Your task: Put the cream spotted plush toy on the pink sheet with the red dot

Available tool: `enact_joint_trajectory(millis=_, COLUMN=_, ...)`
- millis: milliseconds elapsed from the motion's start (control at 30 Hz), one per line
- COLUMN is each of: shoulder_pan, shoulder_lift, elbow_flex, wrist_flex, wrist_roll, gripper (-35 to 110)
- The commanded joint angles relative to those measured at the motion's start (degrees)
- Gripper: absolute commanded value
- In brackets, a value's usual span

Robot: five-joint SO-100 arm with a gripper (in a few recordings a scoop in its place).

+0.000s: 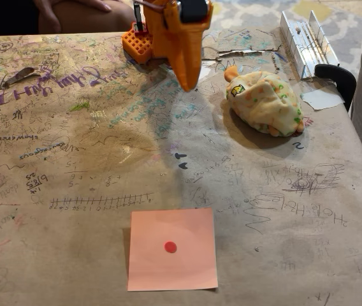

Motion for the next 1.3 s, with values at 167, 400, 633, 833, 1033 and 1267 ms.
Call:
enact_joint_trajectory(millis=167, shoulder_pan=-15.56, shoulder_lift=-25.22, elbow_flex=-26.10, wrist_flex=11.95, wrist_roll=-17.75, gripper=22)
enact_joint_trajectory(millis=400, shoulder_pan=-19.34, shoulder_lift=-50.54, elbow_flex=-34.54, wrist_flex=13.89, wrist_roll=-26.72, gripper=29)
enact_joint_trajectory(millis=633, shoulder_pan=-19.34, shoulder_lift=-64.60, elbow_flex=-37.53, wrist_flex=8.96, wrist_roll=-32.26, gripper=31)
enact_joint_trajectory(millis=833, shoulder_pan=-21.97, shoulder_lift=-71.28, elbow_flex=-41.31, wrist_flex=7.03, wrist_roll=-35.33, gripper=31)
enact_joint_trajectory(millis=1033, shoulder_pan=-26.98, shoulder_lift=-80.86, elbow_flex=-46.67, wrist_flex=5.19, wrist_roll=-35.95, gripper=31)
enact_joint_trajectory(millis=1267, shoulder_pan=-28.74, shoulder_lift=-88.07, elbow_flex=-45.53, wrist_flex=-0.35, wrist_roll=-34.98, gripper=31)
